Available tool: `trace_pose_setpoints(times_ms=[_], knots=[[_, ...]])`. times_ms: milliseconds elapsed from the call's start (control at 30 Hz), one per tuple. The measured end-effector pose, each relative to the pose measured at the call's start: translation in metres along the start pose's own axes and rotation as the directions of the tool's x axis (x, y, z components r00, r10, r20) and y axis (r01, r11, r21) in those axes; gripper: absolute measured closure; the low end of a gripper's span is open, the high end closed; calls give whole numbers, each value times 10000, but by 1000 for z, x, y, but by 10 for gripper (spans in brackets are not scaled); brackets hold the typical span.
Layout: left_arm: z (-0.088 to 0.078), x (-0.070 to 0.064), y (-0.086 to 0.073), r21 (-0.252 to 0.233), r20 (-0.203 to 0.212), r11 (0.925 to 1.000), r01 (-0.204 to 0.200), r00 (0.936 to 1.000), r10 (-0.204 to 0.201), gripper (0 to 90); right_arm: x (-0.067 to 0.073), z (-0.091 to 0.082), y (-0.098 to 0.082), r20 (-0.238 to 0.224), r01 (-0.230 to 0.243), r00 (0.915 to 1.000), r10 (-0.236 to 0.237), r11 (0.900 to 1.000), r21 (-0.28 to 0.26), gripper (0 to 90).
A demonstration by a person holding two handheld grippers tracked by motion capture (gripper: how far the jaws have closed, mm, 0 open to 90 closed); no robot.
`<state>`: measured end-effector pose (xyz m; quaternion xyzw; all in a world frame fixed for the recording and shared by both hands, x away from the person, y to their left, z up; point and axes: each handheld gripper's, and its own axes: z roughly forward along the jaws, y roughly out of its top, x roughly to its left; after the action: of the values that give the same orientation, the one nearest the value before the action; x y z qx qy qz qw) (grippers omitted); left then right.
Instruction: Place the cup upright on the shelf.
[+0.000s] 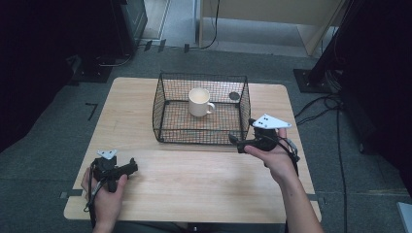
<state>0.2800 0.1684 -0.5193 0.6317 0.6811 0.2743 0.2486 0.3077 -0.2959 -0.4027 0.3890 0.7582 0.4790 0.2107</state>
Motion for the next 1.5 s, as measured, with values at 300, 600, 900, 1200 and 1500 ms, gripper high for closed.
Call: trace_pose_setpoints(times_ms=[300,600,900,1200,1500], knots=[[0,0,0,0,-1,10000,0,10000,0,0,-9,-26,-30,275,-450,9986,450,9990,-2,20],[0,0,0,17,-2,10000,-19,10000,19,0,-22,-45,-57,839,-904,9924,895,9959,72,20],[0,0,0,14,-2,10000,-16,10000,16,0,-38,-65,-86,1534,-1431,9786,1373,9893,278,19],[0,0,0,16,-2,10000,-18,10000,18,0,-54,-82,-117,2240,-1921,9588,1749,9797,570,19],[0,0,0,15,-2,10000,-17,10000,17,0,-63,-92,-144,2674,-2398,9404,2101,9672,833,19]])
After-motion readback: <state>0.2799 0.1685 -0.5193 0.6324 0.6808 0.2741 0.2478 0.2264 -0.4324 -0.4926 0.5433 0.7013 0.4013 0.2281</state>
